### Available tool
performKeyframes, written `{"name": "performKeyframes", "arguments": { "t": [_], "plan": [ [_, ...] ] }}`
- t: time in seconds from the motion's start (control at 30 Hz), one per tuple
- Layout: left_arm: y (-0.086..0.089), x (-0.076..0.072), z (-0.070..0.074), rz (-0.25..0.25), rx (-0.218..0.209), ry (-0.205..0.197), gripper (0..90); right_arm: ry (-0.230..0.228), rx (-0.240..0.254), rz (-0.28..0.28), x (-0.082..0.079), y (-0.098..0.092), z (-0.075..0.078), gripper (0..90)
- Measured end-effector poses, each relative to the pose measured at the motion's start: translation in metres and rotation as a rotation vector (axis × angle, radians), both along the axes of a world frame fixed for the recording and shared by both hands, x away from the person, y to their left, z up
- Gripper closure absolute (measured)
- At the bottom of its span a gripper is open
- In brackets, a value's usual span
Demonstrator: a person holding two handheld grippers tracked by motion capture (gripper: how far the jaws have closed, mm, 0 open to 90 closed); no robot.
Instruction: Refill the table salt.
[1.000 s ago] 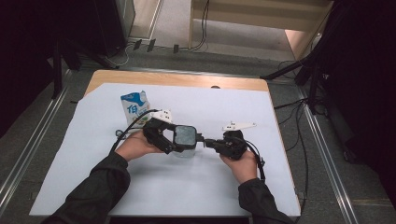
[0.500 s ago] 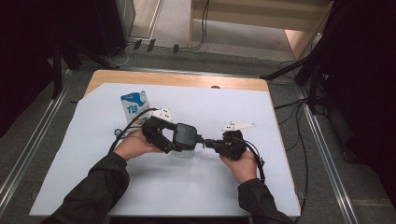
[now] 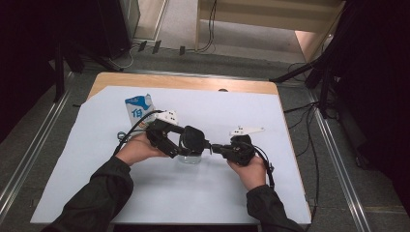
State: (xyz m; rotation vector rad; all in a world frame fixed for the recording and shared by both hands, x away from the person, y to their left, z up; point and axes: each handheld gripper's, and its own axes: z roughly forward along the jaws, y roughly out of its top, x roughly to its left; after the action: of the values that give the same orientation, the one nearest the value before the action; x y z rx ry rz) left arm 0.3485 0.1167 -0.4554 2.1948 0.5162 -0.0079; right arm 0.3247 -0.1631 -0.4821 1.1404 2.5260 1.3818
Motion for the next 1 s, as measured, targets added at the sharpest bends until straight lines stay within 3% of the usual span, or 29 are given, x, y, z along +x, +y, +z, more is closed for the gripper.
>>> {"name": "performKeyframes", "arguments": {
  "t": [0.13, 0.27, 0.4, 0.57, 0.7, 0.83, 1.0],
  "plan": [
    [0.006, 0.003, 0.002, 0.009, -0.038, 0.035, 16.5, -0.001, 0.004, -0.003, 0.000, 0.000, 0.000, 90.0],
    [0.012, 0.003, 0.007, 0.009, -0.069, 0.020, 25.8, 0.000, 0.006, -0.003, 0.000, 0.000, 0.000, 90.0],
    [0.015, 0.000, 0.012, 0.012, -0.060, -0.018, 37.3, 0.006, 0.010, -0.001, -0.001, 0.000, 0.000, 90.0],
    [0.018, -0.002, 0.016, -0.035, -0.077, 0.002, 58.8, 0.012, 0.013, -0.001, -0.001, 0.000, 0.001, 90.0],
    [0.015, -0.004, 0.018, -0.042, -0.080, 0.017, 66.3, 0.012, 0.013, 0.000, -0.001, 0.000, 0.000, 90.0],
    [0.012, -0.004, 0.020, -0.081, -0.094, 0.067, 78.0, 0.014, 0.011, 0.002, -0.004, -0.001, 0.000, 90.0],
    [0.002, -0.010, 0.023, -0.071, -0.068, 0.039, 86.2, 0.011, 0.014, -0.001, -0.005, 0.000, 0.000, 90.0]
  ]
}}
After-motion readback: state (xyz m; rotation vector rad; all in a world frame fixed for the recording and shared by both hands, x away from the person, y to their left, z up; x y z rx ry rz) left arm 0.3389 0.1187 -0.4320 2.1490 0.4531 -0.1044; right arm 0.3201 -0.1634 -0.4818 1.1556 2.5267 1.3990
